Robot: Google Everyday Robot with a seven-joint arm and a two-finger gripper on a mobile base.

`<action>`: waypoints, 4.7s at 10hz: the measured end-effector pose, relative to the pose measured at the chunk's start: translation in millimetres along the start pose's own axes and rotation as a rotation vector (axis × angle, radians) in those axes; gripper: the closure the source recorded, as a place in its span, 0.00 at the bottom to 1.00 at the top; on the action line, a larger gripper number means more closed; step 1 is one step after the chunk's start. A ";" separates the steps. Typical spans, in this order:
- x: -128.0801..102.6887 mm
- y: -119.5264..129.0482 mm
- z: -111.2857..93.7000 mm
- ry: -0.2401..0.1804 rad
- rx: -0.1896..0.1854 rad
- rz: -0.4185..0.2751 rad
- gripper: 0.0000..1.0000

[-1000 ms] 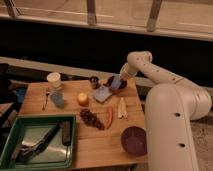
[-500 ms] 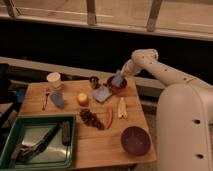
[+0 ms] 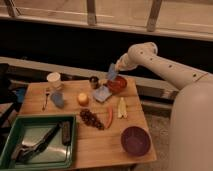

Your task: Place sponge in plastic cup

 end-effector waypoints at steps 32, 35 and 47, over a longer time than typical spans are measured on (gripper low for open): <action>56.7 294.8 81.7 -0.012 -0.431 -0.586 1.00; 83.2 311.0 101.5 0.030 -0.490 -0.603 1.00; 121.1 315.0 125.2 0.120 -0.523 -0.574 1.00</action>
